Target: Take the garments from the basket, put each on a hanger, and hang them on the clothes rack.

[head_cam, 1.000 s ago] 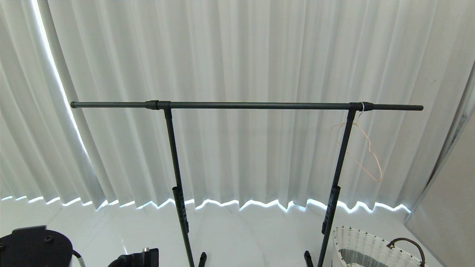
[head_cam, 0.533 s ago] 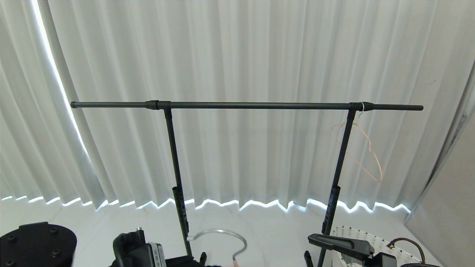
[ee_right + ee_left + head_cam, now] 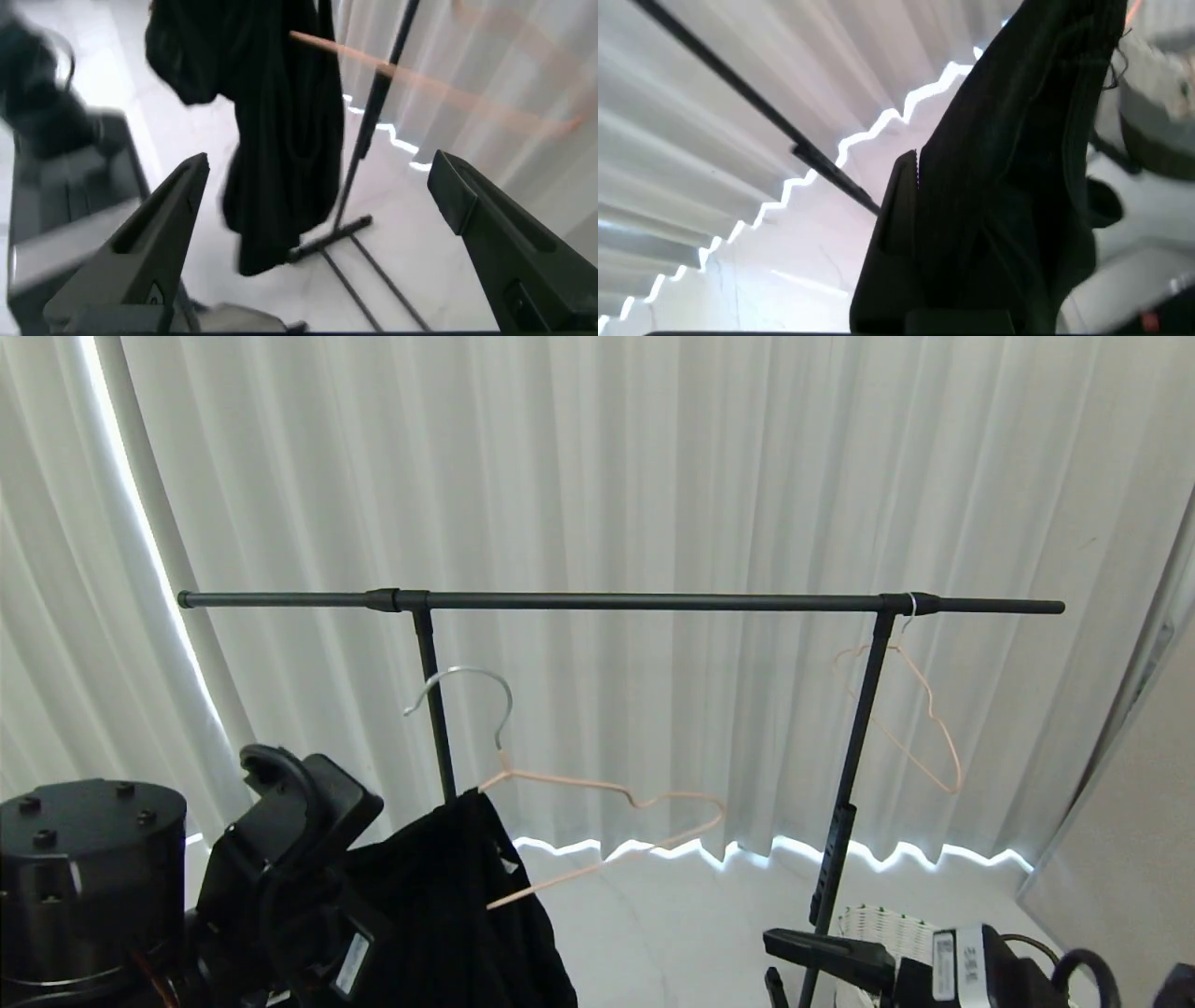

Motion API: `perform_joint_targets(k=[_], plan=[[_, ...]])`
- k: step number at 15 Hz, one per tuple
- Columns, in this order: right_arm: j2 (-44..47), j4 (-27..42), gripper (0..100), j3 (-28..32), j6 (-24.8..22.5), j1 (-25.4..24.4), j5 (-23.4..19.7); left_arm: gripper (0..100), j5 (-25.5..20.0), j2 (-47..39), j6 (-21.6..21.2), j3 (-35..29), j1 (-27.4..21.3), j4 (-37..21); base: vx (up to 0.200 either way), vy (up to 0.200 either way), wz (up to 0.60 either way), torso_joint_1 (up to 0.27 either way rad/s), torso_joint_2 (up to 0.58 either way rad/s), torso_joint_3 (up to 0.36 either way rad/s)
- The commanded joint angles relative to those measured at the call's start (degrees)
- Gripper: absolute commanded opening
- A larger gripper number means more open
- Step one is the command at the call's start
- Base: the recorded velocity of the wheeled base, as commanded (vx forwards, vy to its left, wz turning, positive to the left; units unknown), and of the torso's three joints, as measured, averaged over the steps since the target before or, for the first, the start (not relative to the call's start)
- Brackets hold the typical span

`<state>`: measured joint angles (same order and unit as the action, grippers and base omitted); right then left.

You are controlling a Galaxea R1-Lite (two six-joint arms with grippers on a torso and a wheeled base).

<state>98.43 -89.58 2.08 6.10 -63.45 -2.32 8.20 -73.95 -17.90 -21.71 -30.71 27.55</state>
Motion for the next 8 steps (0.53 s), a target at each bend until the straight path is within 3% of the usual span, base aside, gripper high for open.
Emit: perform_joint_targets(k=[1,4,6,8], plan=[[5.2,4.06,100,8.46,4.01,4.74,0.21,0,1.2,-1.29,1.46,-4.57,-0.05,0.05,0.0,0.0,0.0,0.0,0.0,0.0],[1.59,24.1,100,21.91,9.9,5.44,0.12,0,1.2,-1.64,1.55,-6.5,-0.14,0.05,0.0,0.0,0.0,0.0,0.0,0.0],[2.47,28.4,100,26.57,11.66,5.44,0.12,0,1.11,-1.55,1.55,-8.35,-0.76,0.05,0.0,0.0,0.0,0.0,0.0,0.0],[5.02,28.4,100,28.41,14.47,5.36,0.65,0,1.11,-1.64,1.55,-10.72,-1.28,0.05,0.0,0.0,0.0,0.0,0.0,0.0]])
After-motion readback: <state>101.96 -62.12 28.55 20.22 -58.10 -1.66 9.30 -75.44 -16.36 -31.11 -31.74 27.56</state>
